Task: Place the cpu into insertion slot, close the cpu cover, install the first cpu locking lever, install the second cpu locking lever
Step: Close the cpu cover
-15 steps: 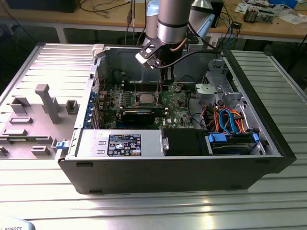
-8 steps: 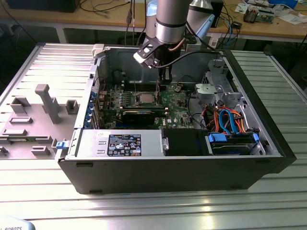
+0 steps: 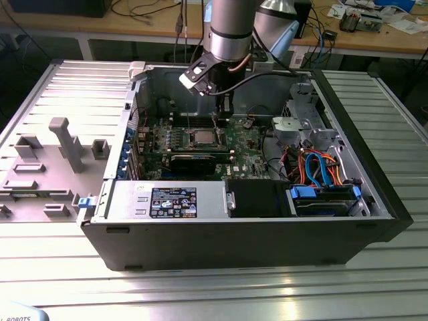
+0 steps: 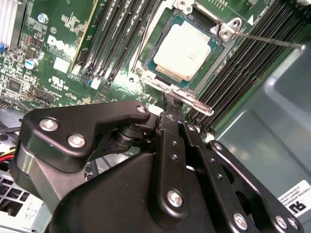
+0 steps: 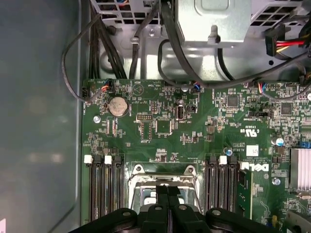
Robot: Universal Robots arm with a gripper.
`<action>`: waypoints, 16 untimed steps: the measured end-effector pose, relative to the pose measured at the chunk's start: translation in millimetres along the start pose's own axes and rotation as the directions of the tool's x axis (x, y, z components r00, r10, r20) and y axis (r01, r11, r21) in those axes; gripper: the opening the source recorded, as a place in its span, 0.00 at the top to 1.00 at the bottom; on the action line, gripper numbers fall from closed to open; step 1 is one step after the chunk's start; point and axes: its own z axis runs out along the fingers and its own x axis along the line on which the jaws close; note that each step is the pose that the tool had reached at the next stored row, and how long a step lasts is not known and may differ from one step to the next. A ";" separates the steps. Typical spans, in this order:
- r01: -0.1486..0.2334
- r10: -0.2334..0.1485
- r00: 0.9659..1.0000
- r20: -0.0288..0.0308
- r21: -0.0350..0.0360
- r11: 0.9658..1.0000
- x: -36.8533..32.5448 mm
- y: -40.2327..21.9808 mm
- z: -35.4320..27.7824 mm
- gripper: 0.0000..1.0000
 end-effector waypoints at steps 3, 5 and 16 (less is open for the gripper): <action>0.001 -0.001 1.000 0.000 -0.001 1.000 0.0 -3.3 2.4 0.89; 0.000 0.000 1.000 0.000 -0.004 1.000 0.0 -3.8 2.5 0.89; 0.003 -0.003 1.000 0.001 -0.014 1.000 -0.1 -19.7 9.1 0.89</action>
